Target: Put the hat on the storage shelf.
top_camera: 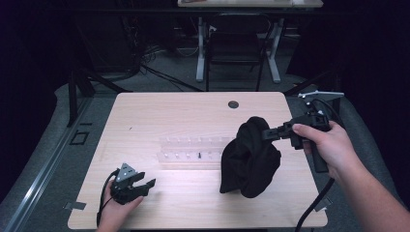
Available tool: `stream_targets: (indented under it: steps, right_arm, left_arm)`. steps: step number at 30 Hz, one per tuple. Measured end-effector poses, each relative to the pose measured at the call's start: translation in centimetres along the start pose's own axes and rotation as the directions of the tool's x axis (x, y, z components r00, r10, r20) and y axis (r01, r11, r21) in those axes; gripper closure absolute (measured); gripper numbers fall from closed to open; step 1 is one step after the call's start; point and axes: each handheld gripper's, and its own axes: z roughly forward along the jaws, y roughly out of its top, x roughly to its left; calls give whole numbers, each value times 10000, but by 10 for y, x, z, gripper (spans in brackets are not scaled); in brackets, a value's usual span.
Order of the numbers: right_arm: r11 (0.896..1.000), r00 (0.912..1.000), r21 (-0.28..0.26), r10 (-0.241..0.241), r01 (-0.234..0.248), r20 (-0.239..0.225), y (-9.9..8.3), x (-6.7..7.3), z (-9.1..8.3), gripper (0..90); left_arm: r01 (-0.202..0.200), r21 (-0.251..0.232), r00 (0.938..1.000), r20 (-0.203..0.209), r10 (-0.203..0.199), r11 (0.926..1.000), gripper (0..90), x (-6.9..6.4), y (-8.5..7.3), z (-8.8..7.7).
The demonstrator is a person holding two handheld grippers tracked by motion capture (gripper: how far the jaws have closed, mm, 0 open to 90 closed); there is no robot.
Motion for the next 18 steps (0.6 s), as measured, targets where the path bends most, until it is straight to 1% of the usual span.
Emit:
stream_targets:
  steps: [6, 7, 8, 10, 12, 18]
  right_arm:
    - [9998, 9996, -130, -169, 166, -212, 7, 11, 1, 881]
    - [9997, 9994, -142, -200, 196, -277, 9, 13, 1, 881]
    - [9997, 9992, -129, -201, 196, -354, 11, 14, 1, 881]
    - [9996, 9988, -246, -164, 153, -459, 15, 16, 2, 881]
    - [9994, 9987, -309, -142, 127, -498, 18, 18, 2, 880]
    - [9990, 9976, -424, -152, 124, -674, 26, 22, 6, 880]
  left_arm:
    - [10, 6, 10000, 6, -10, 10000, 462, 0, 0, 0]
    - [-21, 161, 10000, 45, 20, 9999, 462, 0, 1, -1]
    - [-34, 173, 10000, 41, 33, 9998, 462, 1, 1, -1]
    - [-27, 163, 10000, 45, 26, 9999, 462, 1, 1, -1]
    - [15, -5, 10000, 40, -15, 10000, 462, 1, 0, 0]
    - [28, -12, 10000, 44, -28, 10000, 462, 1, 0, -1]
